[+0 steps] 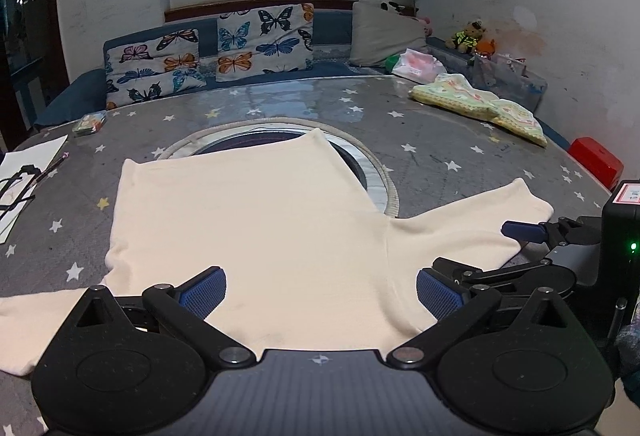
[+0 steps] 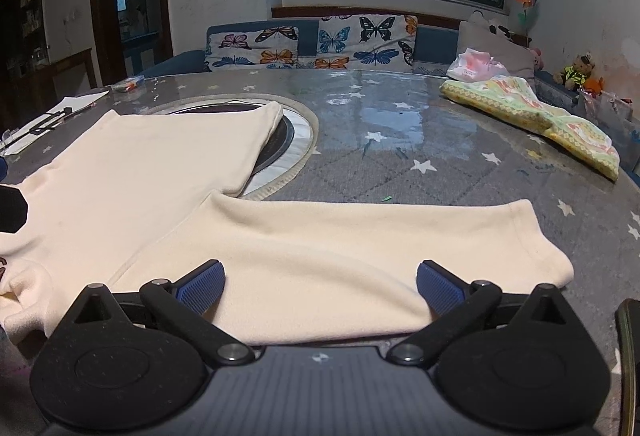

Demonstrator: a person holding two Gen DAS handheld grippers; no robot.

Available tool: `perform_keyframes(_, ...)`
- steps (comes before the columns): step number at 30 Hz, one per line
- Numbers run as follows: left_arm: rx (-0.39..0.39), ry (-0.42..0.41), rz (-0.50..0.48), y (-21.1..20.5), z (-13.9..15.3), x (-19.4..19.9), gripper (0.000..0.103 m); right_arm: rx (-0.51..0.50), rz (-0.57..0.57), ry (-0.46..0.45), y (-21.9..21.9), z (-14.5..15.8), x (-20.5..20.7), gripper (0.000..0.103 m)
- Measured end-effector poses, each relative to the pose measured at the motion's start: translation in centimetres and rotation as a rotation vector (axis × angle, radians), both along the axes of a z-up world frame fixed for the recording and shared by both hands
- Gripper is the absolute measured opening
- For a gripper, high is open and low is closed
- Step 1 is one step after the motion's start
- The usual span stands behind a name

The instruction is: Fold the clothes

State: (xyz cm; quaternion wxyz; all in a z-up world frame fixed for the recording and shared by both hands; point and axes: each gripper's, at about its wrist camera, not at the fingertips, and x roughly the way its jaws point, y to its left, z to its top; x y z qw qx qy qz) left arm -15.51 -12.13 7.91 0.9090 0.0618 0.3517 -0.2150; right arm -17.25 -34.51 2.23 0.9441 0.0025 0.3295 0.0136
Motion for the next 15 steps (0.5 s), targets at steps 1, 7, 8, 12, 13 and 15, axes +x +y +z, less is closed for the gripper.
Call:
perform_keyframes(1,0.004,0.000,-0.002,-0.1,0.0,0.0,0.103,0.000,0.001,0.001,0.0,0.0,0.0,0.103)
perform_keyframes(7,0.019,0.008,0.004,-0.3,-0.3,0.2,0.103,0.006,-0.013,-0.012,0.0,0.6,-0.5,0.103)
perform_keyframes(8,0.020,0.010,0.005,-0.3,-0.4,0.3,0.103,0.003,-0.014,-0.018,0.1,0.7,-0.7,0.103)
perform_keyframes(12,0.021,0.018,0.002,-0.6,-0.6,0.5,0.103,0.016,-0.024,-0.038,-0.1,1.8,-1.8,0.103)
perform_keyframes(13,0.021,0.021,0.000,-0.7,-0.6,0.5,0.103,0.015,-0.031,-0.042,-0.2,2.0,-2.1,0.103)
perform_keyframes(15,0.022,0.020,0.000,-0.8,-0.7,0.6,0.103,0.021,-0.043,-0.045,-0.5,2.4,-2.7,0.103)
